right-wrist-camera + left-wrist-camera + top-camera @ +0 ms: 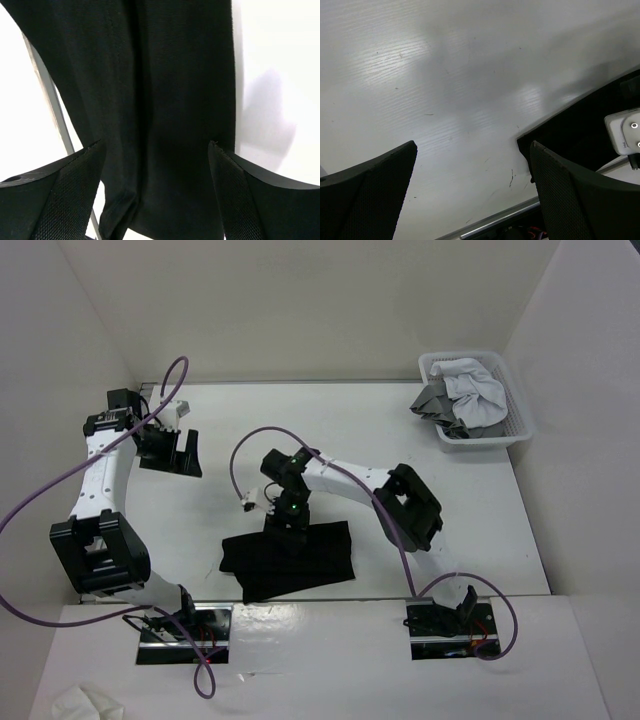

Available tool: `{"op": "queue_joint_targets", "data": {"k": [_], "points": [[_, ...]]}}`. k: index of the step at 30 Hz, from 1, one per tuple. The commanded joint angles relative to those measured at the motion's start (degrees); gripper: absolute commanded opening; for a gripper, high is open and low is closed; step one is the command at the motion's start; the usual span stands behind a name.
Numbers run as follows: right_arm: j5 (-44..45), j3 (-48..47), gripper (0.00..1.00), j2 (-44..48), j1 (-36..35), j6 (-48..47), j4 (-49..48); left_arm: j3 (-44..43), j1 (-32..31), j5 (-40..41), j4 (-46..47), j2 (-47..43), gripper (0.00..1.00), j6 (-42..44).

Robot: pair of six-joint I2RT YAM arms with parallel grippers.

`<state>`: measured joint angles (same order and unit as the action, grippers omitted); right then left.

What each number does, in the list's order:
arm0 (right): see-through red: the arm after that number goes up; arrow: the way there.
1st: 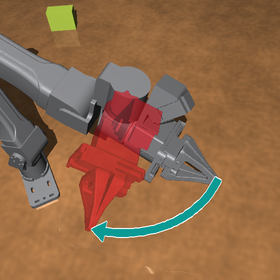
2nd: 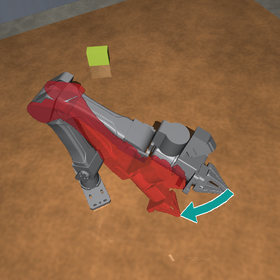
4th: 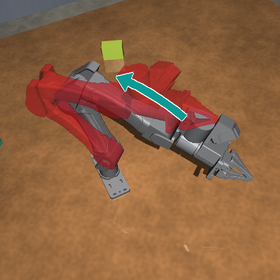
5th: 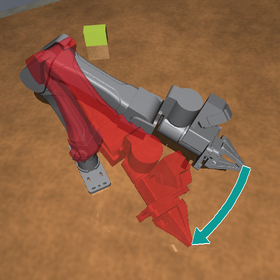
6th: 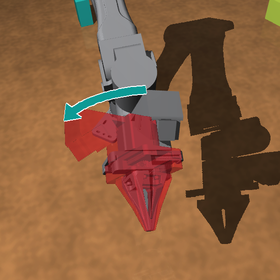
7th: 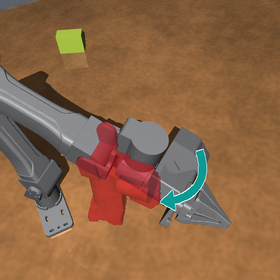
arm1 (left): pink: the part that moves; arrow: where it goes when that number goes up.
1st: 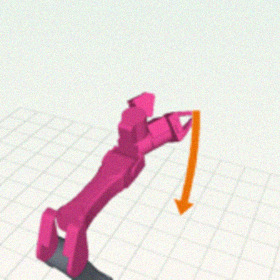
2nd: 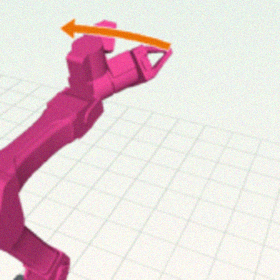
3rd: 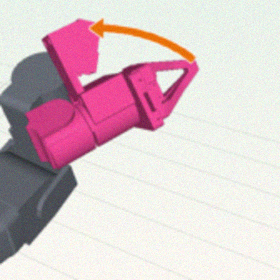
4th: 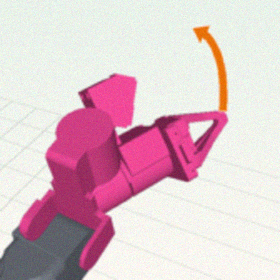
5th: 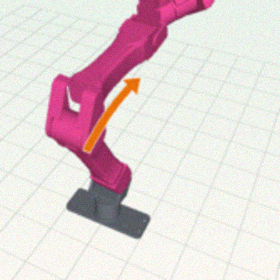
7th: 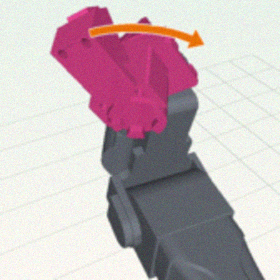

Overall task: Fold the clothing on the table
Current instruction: Fold the skirt

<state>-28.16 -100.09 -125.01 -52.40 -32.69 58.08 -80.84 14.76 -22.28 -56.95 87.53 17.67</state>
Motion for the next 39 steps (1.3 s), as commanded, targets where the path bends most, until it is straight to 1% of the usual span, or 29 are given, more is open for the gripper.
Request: {"op": "queue_joint_targets", "data": {"k": [1, 2, 4, 6, 10, 20, 23, 27, 31, 34, 35, 36, 39], "points": [[-1.36, -0.01, 0.86, -0.05, 0.19, -0.80, 0.28, -0.37, 0.00, -0.30, 1.04, -1.31, 1.00, -0.53], [-1.37, 0.86, 0.84, -0.06, 0.19, -0.80, -0.33, -0.37, 0.00, -0.30, 1.05, -1.31, 1.00, -0.53], [0.12, 1.39, 0.84, -0.06, 0.19, -0.80, -2.88, -0.37, 0.00, -0.30, 1.05, -1.31, 1.00, -0.53], [0.65, 2.10, 0.84, -0.06, 0.19, -0.27, -3.42, -0.37, 0.00, 0.31, 1.05, -1.83, 1.00, -0.53], [3.10, -0.10, 0.84, 0.02, 0.19, 0.34, -4.55, -0.37, 0.00, 0.84, 1.05, -2.35, 1.00, -0.53], [6.89, -0.63, 0.83, -0.33, 0.19, 2.62, -7.02, 0.15, 0.00, 0.84, 1.05, -2.89, 1.00, -0.53], [8.03, -0.63, 0.81, -0.32, 0.19, 2.63, -7.81, 0.77, 0.00, 0.84, 1.05, -3.41, 1.00, -0.53], [9.35, 0.59, 0.78, -2.61, -0.33, 3.16, -9.13, 1.38, 0.00, 1.89, 1.57, -4.03, 1.00, -0.53], [9.88, 1.92, 0.71, -3.13, -0.33, 3.68, -10.35, 2.00, 0.00, 2.51, 1.58, -4.56, 1.00, -0.53], [9.88, 2.45, 0.59, -3.13, -0.86, 3.68, -10.36, 2.53, 0.00, 2.51, 1.58, -5.08, 1.00, -0.53], [9.88, 2.97, 0.52, -3.13, -1.47, 3.68, -10.36, 2.53, 0.00, 2.51, 1.58, -5.08, 1.00, -0.53], [10.58, 2.97, 0.35, -2.61, -1.47, 4.29, -10.36, 2.53, 0.00, 2.51, 1.58, -5.08, 1.00, -0.53], [11.98, 4.29, 0.14, -2.61, -2.71, 4.30, -10.89, 2.53, 0.00, 2.51, 1.58, -5.08, 1.00, -0.53]]}}
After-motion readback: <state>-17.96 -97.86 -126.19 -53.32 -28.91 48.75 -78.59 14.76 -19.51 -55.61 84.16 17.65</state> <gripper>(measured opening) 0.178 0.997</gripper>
